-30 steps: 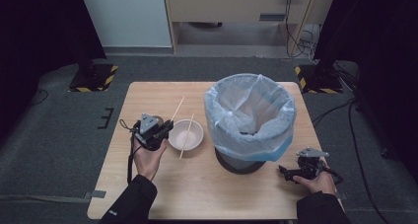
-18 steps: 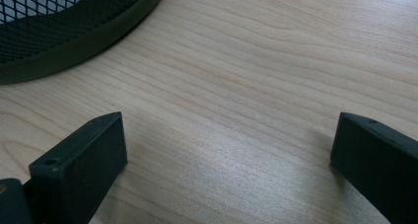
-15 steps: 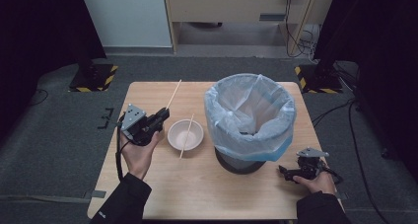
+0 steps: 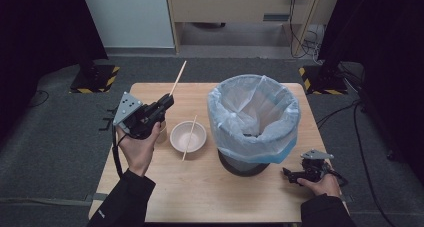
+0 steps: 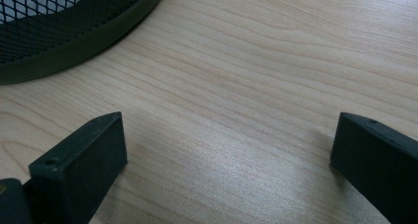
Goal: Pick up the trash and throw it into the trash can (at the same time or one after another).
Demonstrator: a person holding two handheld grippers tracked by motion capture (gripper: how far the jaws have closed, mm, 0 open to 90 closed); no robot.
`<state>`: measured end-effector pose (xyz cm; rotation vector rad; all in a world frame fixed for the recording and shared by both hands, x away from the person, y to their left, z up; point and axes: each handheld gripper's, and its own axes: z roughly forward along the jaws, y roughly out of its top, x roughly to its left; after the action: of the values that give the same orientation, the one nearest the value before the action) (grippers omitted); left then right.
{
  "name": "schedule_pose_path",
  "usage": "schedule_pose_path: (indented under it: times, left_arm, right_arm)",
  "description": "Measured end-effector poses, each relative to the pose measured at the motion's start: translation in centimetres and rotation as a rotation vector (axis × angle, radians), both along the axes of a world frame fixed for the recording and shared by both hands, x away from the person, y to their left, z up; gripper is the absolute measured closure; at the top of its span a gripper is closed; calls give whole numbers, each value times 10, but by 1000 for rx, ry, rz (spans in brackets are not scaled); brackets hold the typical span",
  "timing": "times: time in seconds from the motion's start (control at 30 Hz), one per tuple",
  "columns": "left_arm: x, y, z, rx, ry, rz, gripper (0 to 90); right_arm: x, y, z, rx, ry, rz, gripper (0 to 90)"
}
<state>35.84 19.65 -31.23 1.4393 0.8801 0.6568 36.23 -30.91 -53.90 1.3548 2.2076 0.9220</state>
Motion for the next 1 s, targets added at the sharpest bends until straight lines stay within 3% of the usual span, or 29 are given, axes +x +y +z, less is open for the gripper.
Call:
schedule_pose_path:
  times: [0.17,0.57,1.0]
  left_arm:
    - [-2,-6,11,-26,-25,-19,848]
    - [1,-31,33,-25,-76,-70,848]
    - [4,-57,45,-28,-90,-117,848]
  right_arm:
    - [0,0,0,0,0,0,9]
    - [0,0,0,1,0,0,9]
    - [0,0,0,0,0,0,9]
